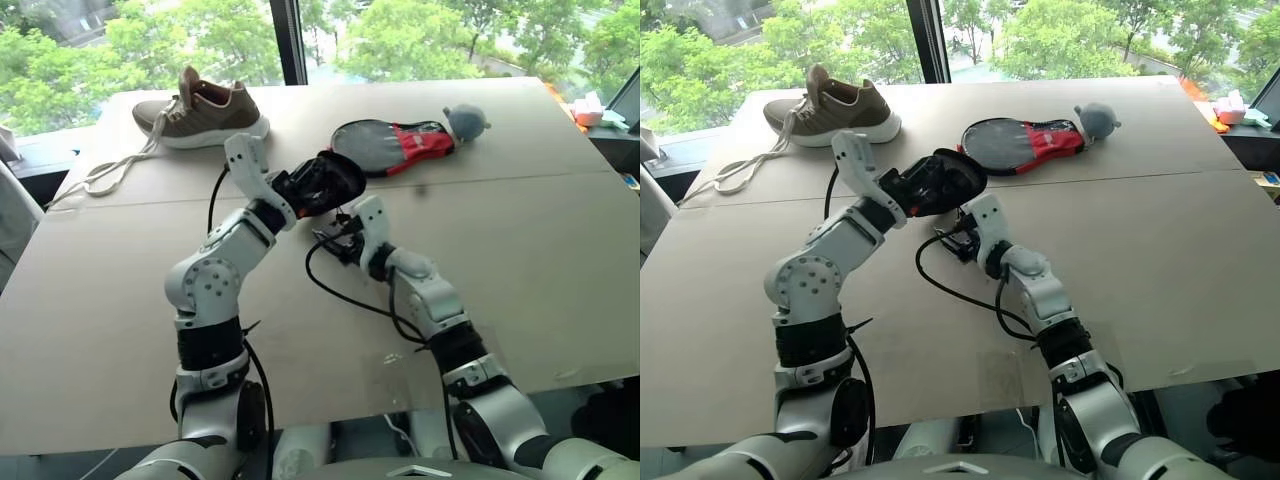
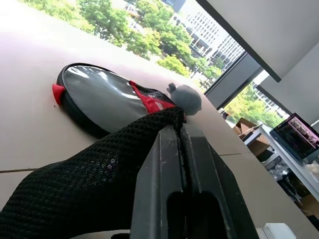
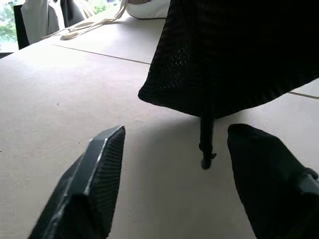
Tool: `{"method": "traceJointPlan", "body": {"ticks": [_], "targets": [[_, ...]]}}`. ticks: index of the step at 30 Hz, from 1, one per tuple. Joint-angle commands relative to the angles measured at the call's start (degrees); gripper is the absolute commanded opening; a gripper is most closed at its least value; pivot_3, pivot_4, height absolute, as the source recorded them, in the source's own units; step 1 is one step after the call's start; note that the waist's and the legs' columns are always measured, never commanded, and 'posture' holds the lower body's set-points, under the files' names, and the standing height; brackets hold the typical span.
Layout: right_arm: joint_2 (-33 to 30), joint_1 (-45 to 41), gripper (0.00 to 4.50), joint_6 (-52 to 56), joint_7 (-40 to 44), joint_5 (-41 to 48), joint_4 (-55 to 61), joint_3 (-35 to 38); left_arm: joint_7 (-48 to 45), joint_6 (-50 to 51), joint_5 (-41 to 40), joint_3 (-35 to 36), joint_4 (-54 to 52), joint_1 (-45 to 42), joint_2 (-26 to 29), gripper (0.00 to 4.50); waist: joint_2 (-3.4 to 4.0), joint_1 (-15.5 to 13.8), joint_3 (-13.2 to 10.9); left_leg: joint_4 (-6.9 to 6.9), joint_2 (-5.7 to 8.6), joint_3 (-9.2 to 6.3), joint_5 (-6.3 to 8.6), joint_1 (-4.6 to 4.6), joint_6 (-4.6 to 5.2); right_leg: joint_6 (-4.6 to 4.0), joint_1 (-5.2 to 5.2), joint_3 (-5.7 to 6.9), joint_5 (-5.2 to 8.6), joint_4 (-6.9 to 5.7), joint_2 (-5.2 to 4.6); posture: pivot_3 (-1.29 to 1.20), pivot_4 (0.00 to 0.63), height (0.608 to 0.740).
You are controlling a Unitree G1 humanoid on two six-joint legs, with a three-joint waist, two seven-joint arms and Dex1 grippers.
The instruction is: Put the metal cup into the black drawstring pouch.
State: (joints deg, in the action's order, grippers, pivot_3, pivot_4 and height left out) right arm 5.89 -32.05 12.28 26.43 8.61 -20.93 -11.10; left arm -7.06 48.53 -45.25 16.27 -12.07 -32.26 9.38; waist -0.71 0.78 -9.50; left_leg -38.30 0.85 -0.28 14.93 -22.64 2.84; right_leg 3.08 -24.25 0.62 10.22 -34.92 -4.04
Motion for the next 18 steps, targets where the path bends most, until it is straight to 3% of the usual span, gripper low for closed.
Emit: {"method": "traceJointPlan", "body": {"ticks": [1, 4, 10, 14, 18], "targets": [[0.7, 0.3, 1.37, -3.1, 0.5, 0.5, 1.1, 0.5, 0.4, -0.2, -1.0, 0.4, -1.8, 0.1, 0.4, 0.00, 0.00, 0.0, 0.0, 0.00, 0.00, 0.00, 0.00, 0.00, 0.00, 0.00, 0.00, 0.00, 0.00, -0.01, 0.00, 0.00, 0.150, 0.740], [0.2, 0.6, 0.03, -3.7, 1.2, 0.2, 1.0, 0.4, 0.7, -0.2, -1.1, 0.6, -1.8, 0.2, 0.4, 0.00, 0.00, 0.0, 0.0, 0.00, 0.00, 0.00, 0.00, 0.00, -0.01, 0.00, 0.00, 0.00, 0.00, -0.01, 0.00, 0.00, 0.150, 0.740], [-1.7, -0.6, 0.03, -3.7, 0.1, 0.1, 1.4, 2.6, 1.0, 0.3, -1.7, 0.7, -2.0, 1.0, 0.4, 0.00, 0.00, 0.0, 0.0, 0.00, 0.00, 0.00, -0.01, 0.00, -0.01, 0.00, 0.00, 0.00, 0.00, -0.01, 0.00, 0.00, 0.150, 0.740], [-8.3, -2.5, 0.03, -9.5, -0.5, -5.4, 2.1, 2.2, -1.2, -3.8, -2.4, 2.2, -3.0, 1.8, 0.0, 0.00, 0.01, -0.1, 0.0, -0.01, 0.01, 0.01, -0.01, 0.00, -0.01, 0.00, 0.00, 0.00, 0.00, 0.00, -0.01, 0.00, 0.150, 0.740], [-12.7, -7.2, 0.00, -17.1, -4.6, -9.4, 0.7, 3.9, -3.4, -6.2, -4.4, 3.3, -4.7, 2.7, 0.1, 1.32, 0.01, 0.1, 0.0, -0.01, 0.03, 0.05, -0.01, -0.02, -0.01, 0.00, -0.01, -0.03, 0.00, 0.02, -0.02, 0.00, 0.150, 0.740]]}}
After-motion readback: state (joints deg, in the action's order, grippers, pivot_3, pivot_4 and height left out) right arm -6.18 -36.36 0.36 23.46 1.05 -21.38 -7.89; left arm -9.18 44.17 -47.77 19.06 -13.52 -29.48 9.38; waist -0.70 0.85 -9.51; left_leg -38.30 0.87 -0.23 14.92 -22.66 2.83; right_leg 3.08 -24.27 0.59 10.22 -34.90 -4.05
